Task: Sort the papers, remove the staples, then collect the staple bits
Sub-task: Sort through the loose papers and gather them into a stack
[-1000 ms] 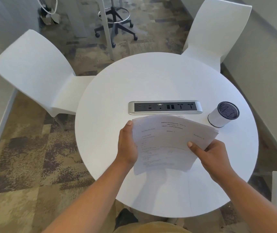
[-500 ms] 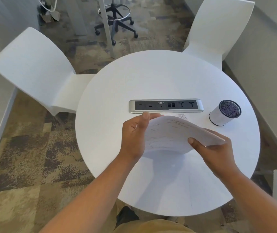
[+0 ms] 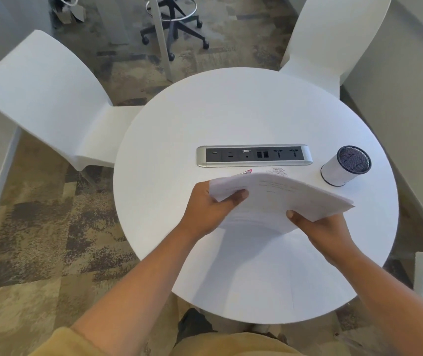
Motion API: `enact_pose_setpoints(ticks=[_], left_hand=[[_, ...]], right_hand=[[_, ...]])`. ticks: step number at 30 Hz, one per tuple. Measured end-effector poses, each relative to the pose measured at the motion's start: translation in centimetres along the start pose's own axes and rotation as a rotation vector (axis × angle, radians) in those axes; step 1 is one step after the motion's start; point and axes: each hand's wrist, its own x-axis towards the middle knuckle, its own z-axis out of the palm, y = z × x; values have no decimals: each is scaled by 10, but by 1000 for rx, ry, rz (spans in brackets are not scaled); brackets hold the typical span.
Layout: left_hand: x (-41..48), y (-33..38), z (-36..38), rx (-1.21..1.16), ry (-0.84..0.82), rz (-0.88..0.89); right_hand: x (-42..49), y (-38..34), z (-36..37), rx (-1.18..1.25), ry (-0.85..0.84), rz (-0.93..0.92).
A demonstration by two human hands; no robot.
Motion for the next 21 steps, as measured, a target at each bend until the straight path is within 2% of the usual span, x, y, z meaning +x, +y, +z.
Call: enact_pose_setpoints(ticks=[5,10,13,16,18,21], left_hand=[[-3,-7,0,-32,42,38],[2,-21,-5,-7,45,-80],[-1,-21,-12,-1,106,30],[-8,-14,-17,-28,69,157],[-8,-21,-17,-40,47,120],[-2,-38,-19,-53,22,-35]], right_hand=[[-1,2,4,62,27,-47],[1,14,14,39,50,9],[-2,2,20,80,92,-46],[-6,-12,24,117,92,-195],[-5,-6,26,79,95,-172],[-2,17,30,29,102,-42]])
